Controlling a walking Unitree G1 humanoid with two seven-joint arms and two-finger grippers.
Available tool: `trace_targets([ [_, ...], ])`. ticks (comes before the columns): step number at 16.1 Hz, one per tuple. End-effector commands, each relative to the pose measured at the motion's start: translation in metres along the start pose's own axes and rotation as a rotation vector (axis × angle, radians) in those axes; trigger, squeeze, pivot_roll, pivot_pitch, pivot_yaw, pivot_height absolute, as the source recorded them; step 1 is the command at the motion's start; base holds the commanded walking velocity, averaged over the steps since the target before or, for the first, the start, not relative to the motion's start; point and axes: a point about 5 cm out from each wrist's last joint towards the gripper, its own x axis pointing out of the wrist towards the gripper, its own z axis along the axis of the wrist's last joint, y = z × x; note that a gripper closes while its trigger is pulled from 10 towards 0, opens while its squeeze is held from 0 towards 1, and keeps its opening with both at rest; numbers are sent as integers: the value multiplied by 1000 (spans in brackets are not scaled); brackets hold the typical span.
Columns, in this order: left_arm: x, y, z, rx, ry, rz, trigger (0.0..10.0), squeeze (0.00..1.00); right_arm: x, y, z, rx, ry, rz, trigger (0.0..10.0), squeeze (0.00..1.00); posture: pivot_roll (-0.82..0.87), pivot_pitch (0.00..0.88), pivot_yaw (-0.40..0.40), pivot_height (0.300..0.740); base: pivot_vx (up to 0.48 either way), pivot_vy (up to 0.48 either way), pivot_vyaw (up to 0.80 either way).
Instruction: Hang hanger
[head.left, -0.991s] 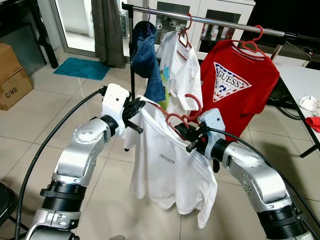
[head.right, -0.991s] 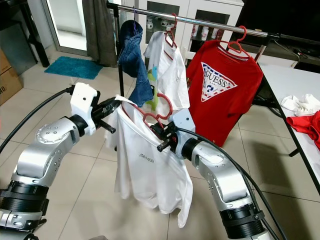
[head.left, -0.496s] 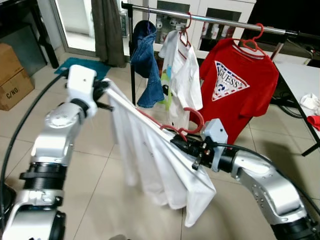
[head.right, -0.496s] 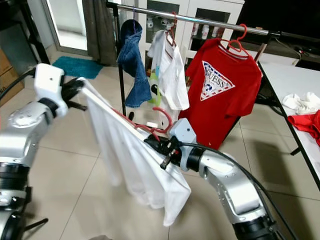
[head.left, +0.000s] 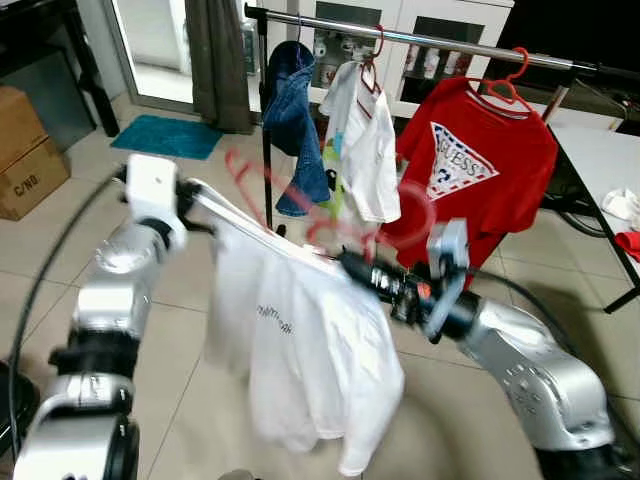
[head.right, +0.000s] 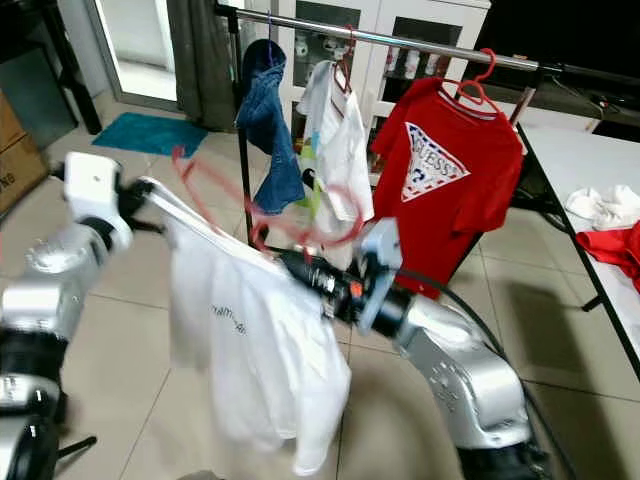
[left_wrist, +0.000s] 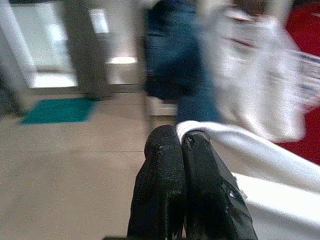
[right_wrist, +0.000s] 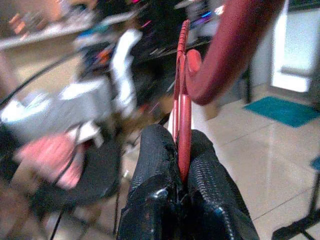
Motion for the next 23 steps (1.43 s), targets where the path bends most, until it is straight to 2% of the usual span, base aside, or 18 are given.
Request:
trace_targets([
  [1, 1, -20, 1, 1, -3, -120, 0, 0, -2, -9, 7, 14, -36, -83, 0, 0, -29, 0, -34, 740, 0, 0, 0],
  [2, -3, -43, -2, 1, -3, -245, 0, 0, 2, -13, 8, 49, -74, -143, 0, 0, -29, 0, -35, 740, 0, 0, 0],
  [3, -6, -57, -3, -2, -5, -318, 0, 0, 4, -15, 9, 71, -94, -170, 0, 0, -29, 0, -35, 740, 0, 0, 0],
  [4, -13, -84, -3, -9, -15, -462, 0, 0, 8, -17, 10, 83, -112, -211, 0, 0, -29, 0, -35, 740, 0, 0, 0],
  [5, -20, -103, 0, -20, -35, -571, 0, 0, 10, -20, 10, 75, -118, -251, 0, 0, -33, 0, -34, 740, 0, 0, 0],
  [7, -31, -120, 8, -40, -69, -697, 0, 0, 12, -26, 11, 45, -121, -326, 0, 0, -35, 0, -35, 740, 0, 0, 0],
  [9, -47, -134, 18, -62, -101, -834, 0, 0, 10, -41, 13, -1, -135, -473, 0, 0, -32, 0, -40, 740, 0, 0, 0],
  [10, -48, -130, 16, -42, -87, -791, 0, 0, 7, -51, 12, -16, -125, -558, 0, 0, -30, 0, -45, 740, 0, 0, 0],
  [11, -48, -126, 13, -38, -76, -754, 0, 0, 5, -54, 9, -43, -94, -592, 0, 0, -30, 0, -45, 740, 0, 0, 0],
  [12, -47, -117, 7, -23, -50, -671, 275, 0, 2, -59, 0, -70, 3, -647, 10000, 0, -30, 0, -45, 740, 0, 0, 0],
  [13, -48, -107, 2, -12, -31, -579, 8039, 0, 1, -58, -6, -101, 55, -638, 10000, 0, -30, 0, -45, 740, 0, 0, 0],
  [14, -48, -94, -4, -9, -20, -449, 10000, 0, -3, -57, -14, -102, 100, -654, 10000, 0, -32, 0, -50, 740, 0, 0, 0],
  [15, -49, -89, -7, -12, -15, -398, 10000, 0, -5, -57, -17, -105, 117, -670, 10000, 0, -31, 0, -52, 740, 0, 0, 0],
  [17, -51, -68, -17, -52, 13, -184, 10000, 0, -11, -58, -24, -84, 110, -741, 10000, 0, -29, 0, -59, 740, 0, 0, -800],
  [18, -52, -65, -17, -74, 8, -146, 10000, 0, -12, -58, -26, -116, 130, -758, 10000, 0, -30, 0, -63, 740, 0, 0, -800],
  [19, -52, -64, -18, -80, 8, -137, 10000, 0, -12, -56, -27, -78, 126, -739, 10000, 0, -29, 0, -67, 740, 0, 0, -800],
  [23, -52, -71, -17, -77, -8, -128, 10000, 0, -12, -51, -24, -44, 68, -740, 10000, 0, -34, 0, -62, 740, 0, 0, -800],
])
